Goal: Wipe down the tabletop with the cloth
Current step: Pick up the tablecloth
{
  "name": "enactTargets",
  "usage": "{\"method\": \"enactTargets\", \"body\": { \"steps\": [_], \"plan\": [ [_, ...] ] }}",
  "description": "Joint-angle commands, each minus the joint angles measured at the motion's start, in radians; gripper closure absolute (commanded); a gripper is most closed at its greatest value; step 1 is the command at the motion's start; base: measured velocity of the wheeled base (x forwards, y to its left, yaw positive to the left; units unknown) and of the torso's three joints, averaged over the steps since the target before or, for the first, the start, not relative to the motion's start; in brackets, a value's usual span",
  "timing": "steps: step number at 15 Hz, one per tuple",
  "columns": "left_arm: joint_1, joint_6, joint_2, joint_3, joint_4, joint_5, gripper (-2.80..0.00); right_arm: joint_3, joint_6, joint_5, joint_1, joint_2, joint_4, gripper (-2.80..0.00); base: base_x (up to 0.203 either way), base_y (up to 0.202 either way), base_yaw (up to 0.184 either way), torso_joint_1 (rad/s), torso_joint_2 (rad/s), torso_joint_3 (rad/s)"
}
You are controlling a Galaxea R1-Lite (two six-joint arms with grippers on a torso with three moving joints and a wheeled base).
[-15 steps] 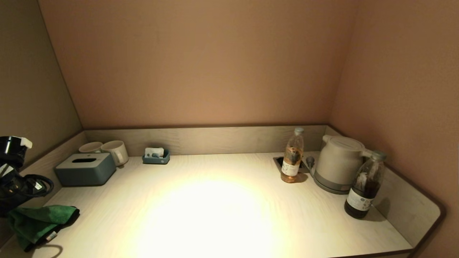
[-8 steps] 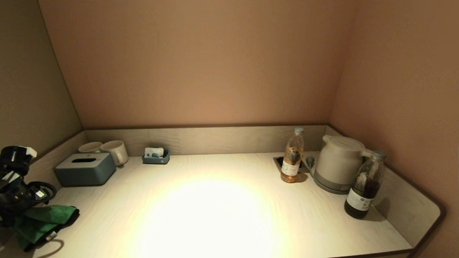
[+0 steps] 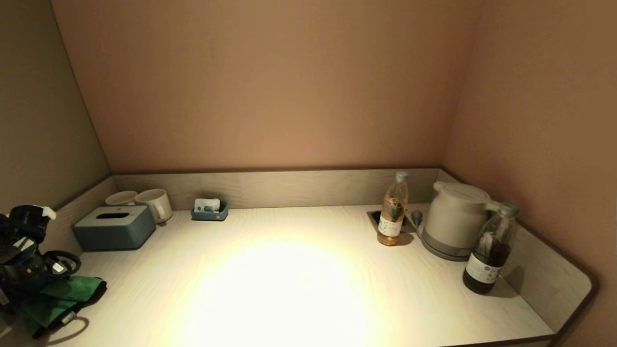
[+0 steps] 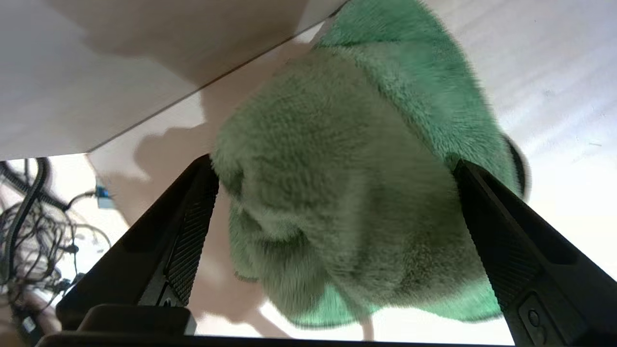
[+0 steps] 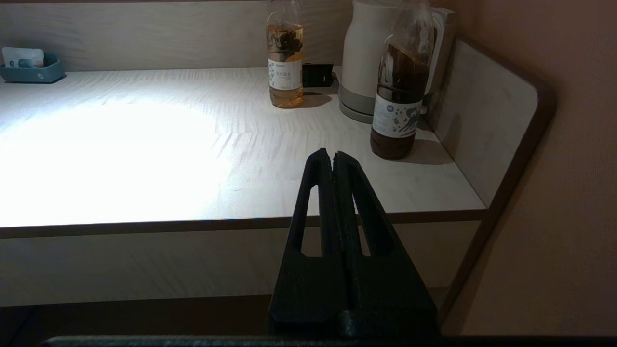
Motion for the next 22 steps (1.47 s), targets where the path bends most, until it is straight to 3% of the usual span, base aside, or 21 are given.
{"method": "enactTargets", "body": {
  "steps": [1,6,7,16,22],
  "plan": [
    [0.0,-0.005,0.046,-0.011,0.001,-0.002,-2.8,0.0,0.0,0.001,0.0,0.001,-0.001,0.0,0.0,0.0,0.0,0.0,0.0,0.0],
    [0.0,-0.003,0.064,-0.02,0.001,0.002,-2.8,0.0,0.0,0.001,0.0,0.001,-0.001,0.0,0.0,0.0,0.0,0.0,0.0,0.0],
    [0.0,-0.003,0.066,-0.023,0.001,0.003,0.0,0.0,0.0,0.002,-0.001,0.001,-0.001,0.0,0.0,0.0,0.0,0.0,0.0,0.0],
    [-0.002,-0.005,0.031,-0.015,0.001,-0.008,0.0,0.0,0.0,0.001,0.0,0.001,-0.001,0.0,0.0,0.0,0.0,0.0,0.0,0.0],
    [-0.049,-0.003,-0.075,0.005,0.006,-0.013,0.0,0.0,0.0,0.001,0.0,0.001,-0.001,0.0,0.0,0.0,0.0,0.0,0.0,0.0]
  ]
}}
